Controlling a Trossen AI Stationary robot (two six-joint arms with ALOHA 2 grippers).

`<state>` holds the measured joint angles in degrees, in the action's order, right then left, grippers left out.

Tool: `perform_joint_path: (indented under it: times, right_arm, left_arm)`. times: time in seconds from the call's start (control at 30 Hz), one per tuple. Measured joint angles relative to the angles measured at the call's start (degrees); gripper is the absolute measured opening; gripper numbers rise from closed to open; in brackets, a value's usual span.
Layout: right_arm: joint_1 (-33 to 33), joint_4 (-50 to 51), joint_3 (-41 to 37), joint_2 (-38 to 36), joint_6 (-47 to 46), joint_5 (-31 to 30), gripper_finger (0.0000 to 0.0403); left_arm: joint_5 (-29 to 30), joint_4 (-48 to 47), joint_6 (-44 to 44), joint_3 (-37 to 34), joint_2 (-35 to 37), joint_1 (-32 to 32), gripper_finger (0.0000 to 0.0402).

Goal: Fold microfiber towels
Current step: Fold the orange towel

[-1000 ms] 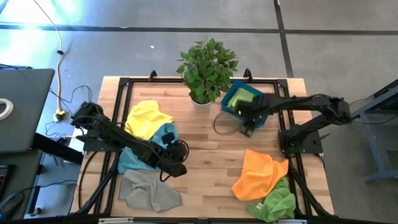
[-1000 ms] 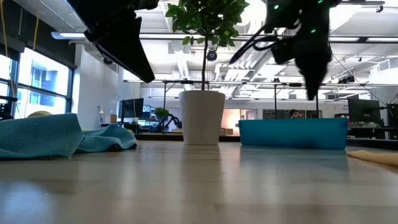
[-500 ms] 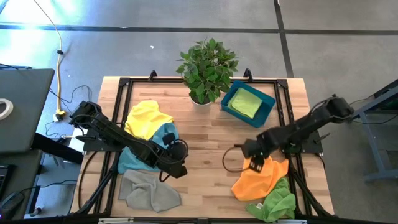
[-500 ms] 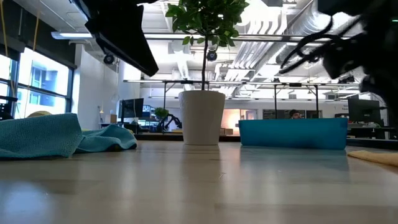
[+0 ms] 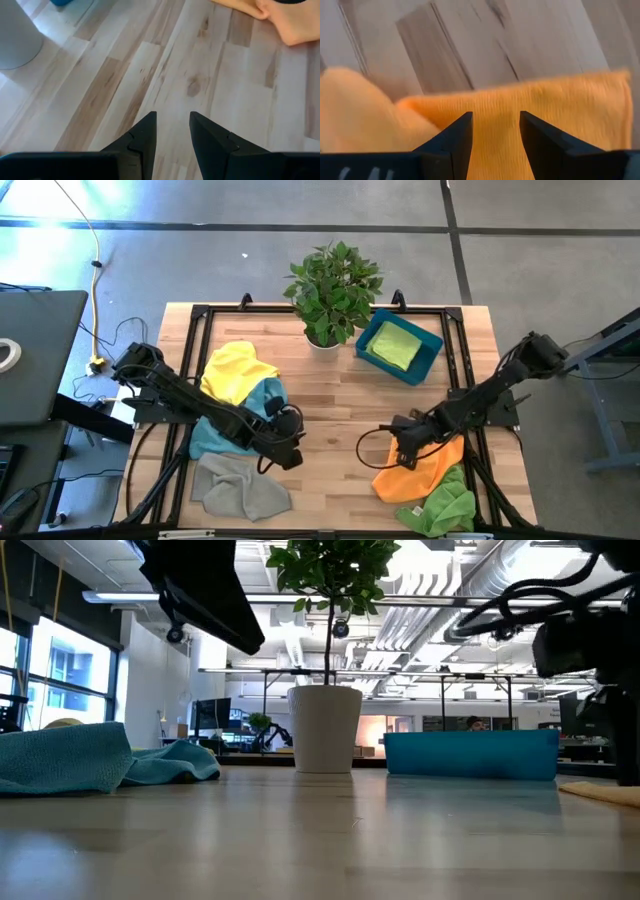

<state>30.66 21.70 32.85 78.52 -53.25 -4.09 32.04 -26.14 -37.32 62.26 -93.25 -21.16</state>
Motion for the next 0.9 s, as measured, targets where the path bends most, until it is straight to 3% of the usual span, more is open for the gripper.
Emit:
perform_joint_path:
  times: [0.23, 0.43, 0.6, 0.67, 0.77, 0.9]
  right_arm:
    - [-1.1, -3.0, -0.7, 4.3, 4.6, -2.6, 0.0153]
    - [-2.0, -10.3, -1.1, 6.6, 13.6, -16.4, 0.0153]
    - [-6.6, -20.9, -1.1, 7.4, 22.6, -30.2, 0.0153]
    - [-8.8, -24.5, -1.0, 7.4, 25.3, -33.0, 0.0153]
    - [-10.8, -22.1, 1.5, 6.0, 26.6, -28.4, 0.0153]
    - [-10.8, -10.5, 6.3, 3.6, 20.8, -13.3, 0.0153]
  left_arm:
    - [0.0, 0.6, 0.0, 0.0, 0.0, -1.4, 0.0107]
    - [0.1, 0.7, 0.0, 0.0, 0.0, -1.8, 0.0107]
    - [0.2, 0.8, 0.0, 0.0, 0.0, -1.8, 0.0107]
    - [0.3, 0.8, 0.0, 0.0, 0.0, -1.8, 0.0107]
    - [0.3, 0.9, 0.0, 0.0, 0.0, -1.8, 0.0107]
    - [0.0, 0.8, 0.0, 0.0, 0.0, -2.3, 0.0107]
